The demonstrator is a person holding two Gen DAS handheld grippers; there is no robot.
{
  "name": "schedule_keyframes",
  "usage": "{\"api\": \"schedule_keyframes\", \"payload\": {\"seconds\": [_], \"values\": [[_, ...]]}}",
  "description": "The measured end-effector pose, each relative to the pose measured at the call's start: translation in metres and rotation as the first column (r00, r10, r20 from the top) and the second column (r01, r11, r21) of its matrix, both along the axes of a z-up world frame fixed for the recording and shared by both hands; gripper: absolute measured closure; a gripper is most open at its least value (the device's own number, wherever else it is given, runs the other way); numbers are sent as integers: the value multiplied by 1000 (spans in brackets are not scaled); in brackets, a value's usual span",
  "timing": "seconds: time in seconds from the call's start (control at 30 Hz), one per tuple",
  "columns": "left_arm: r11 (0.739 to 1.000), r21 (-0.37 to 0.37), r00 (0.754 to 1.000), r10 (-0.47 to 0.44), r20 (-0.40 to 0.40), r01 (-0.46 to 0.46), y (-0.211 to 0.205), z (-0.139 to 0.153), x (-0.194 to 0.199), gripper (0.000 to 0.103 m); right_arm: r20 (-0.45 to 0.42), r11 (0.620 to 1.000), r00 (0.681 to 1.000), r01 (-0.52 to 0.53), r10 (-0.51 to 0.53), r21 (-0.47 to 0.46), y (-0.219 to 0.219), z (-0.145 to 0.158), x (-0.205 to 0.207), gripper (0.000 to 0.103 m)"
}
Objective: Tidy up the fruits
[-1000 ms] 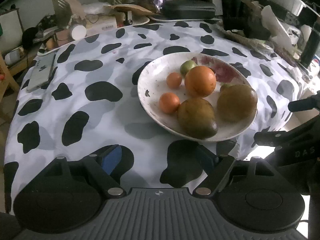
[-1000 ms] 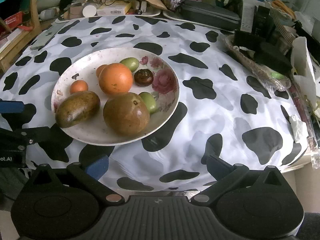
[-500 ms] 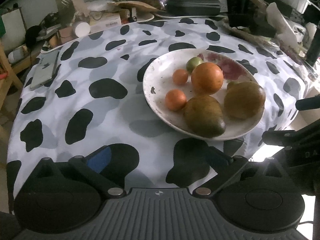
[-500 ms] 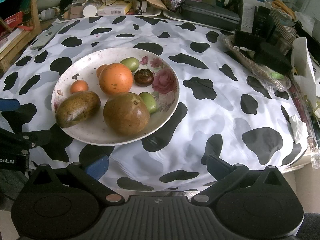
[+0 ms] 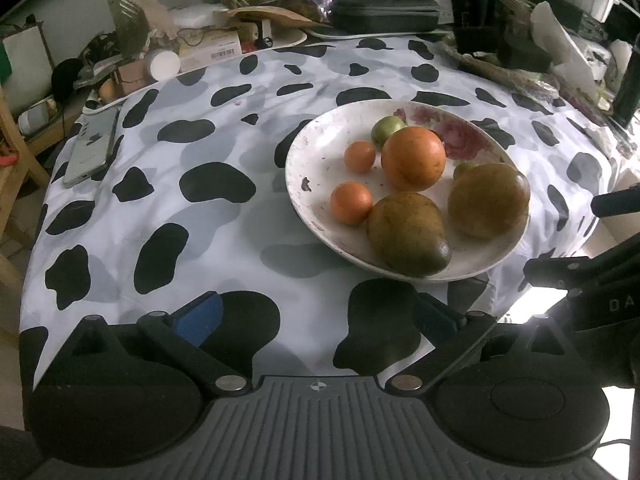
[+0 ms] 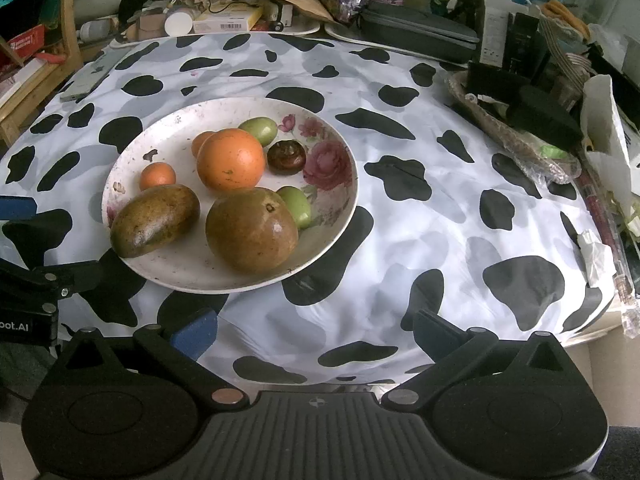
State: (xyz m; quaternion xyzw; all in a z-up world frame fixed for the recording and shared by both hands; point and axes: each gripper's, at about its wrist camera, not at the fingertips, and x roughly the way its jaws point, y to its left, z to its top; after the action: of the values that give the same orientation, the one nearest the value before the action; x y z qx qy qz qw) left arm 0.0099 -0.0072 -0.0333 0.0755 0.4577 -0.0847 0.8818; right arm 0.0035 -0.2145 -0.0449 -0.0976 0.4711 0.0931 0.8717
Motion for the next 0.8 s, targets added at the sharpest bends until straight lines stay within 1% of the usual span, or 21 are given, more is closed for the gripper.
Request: {"api": "schedule_keyframes", "payload": {"seconds": [0.17, 0.33, 0.8], "values": [[1000, 2, 1000, 1, 0, -1, 0, 0, 0, 0, 1, 1000, 1000, 1, -1, 2, 0, 0, 0, 0], [1000, 29, 1000, -3, -1, 3, -2, -2, 0, 0, 1, 1000, 1000, 0, 0, 2, 0, 0, 0, 0], [999, 32, 1000, -13, 4, 13, -2, -1, -1, 0, 2, 1000, 1000, -1, 1, 1, 0, 1, 0, 0]]}}
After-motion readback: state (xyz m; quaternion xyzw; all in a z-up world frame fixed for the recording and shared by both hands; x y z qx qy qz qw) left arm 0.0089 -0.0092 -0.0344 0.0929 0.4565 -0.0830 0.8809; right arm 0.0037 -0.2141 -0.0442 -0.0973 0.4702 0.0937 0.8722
